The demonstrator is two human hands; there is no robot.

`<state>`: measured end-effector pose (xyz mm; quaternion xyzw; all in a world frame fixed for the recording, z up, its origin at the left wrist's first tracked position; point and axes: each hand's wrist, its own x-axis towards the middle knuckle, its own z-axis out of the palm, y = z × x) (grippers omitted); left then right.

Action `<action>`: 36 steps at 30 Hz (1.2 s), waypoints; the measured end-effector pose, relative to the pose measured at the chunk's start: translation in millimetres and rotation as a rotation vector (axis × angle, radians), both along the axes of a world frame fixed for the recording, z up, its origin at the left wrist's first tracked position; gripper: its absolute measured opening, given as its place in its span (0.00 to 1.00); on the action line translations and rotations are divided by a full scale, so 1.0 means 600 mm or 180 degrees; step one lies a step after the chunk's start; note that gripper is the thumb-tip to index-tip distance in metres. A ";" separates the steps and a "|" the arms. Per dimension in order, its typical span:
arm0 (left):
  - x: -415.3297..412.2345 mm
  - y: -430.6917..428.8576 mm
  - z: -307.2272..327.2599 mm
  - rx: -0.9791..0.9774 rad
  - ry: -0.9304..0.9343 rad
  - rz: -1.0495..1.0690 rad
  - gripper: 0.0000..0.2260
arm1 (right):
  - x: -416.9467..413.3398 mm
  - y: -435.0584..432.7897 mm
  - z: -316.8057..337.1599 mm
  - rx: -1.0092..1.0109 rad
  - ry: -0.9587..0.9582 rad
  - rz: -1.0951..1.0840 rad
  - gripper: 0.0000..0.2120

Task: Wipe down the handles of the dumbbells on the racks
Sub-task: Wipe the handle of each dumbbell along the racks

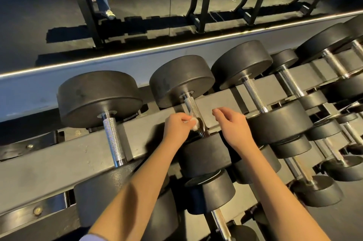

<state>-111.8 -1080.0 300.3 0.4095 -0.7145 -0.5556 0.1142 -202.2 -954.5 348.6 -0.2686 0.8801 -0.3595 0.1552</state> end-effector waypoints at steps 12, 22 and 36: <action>-0.043 -0.028 0.044 -0.0801 -0.0025 0.0750 0.09 | 0.003 0.000 0.003 0.0103 -0.0010 -0.0102 0.16; 0.000 0.020 0.025 -0.0562 -0.0549 -0.0285 0.06 | 0.005 -0.004 0.006 0.0298 0.0101 0.0030 0.16; 0.019 0.015 0.112 -0.1460 0.0712 0.0006 0.11 | -0.014 -0.036 0.052 -0.0326 -0.0617 0.0650 0.06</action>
